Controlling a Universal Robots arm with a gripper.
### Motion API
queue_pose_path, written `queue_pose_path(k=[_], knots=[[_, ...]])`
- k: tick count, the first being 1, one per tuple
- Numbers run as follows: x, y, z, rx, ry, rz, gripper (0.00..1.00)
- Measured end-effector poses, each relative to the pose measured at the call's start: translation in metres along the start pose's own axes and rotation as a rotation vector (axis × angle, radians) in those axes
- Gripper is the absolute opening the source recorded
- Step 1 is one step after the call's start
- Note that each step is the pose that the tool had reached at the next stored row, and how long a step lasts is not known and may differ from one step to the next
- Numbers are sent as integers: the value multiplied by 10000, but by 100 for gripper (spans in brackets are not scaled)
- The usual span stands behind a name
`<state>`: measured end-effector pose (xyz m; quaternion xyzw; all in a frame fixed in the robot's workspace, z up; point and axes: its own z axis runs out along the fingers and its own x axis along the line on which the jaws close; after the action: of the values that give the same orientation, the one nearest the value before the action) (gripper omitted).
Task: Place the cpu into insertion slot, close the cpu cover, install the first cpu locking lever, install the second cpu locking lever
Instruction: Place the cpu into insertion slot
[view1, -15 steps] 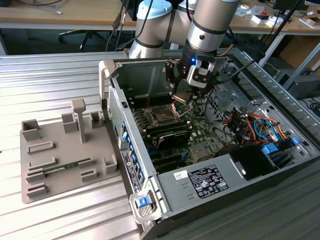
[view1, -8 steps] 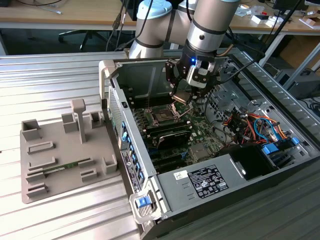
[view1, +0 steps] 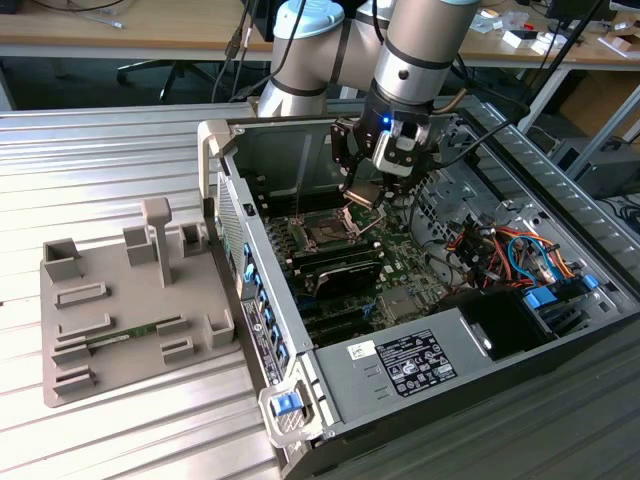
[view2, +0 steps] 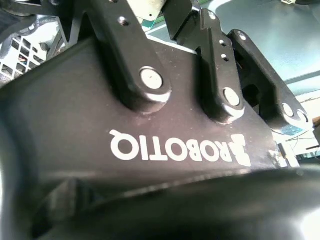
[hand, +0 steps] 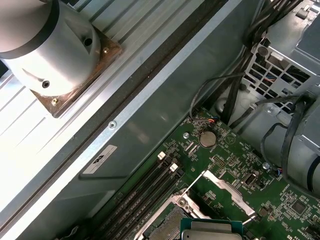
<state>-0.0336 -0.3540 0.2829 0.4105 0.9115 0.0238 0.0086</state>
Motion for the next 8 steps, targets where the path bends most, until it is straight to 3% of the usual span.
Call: queue_pose_path(k=[8], knots=[[0, 0, 2, 0, -3, 45, 55]])
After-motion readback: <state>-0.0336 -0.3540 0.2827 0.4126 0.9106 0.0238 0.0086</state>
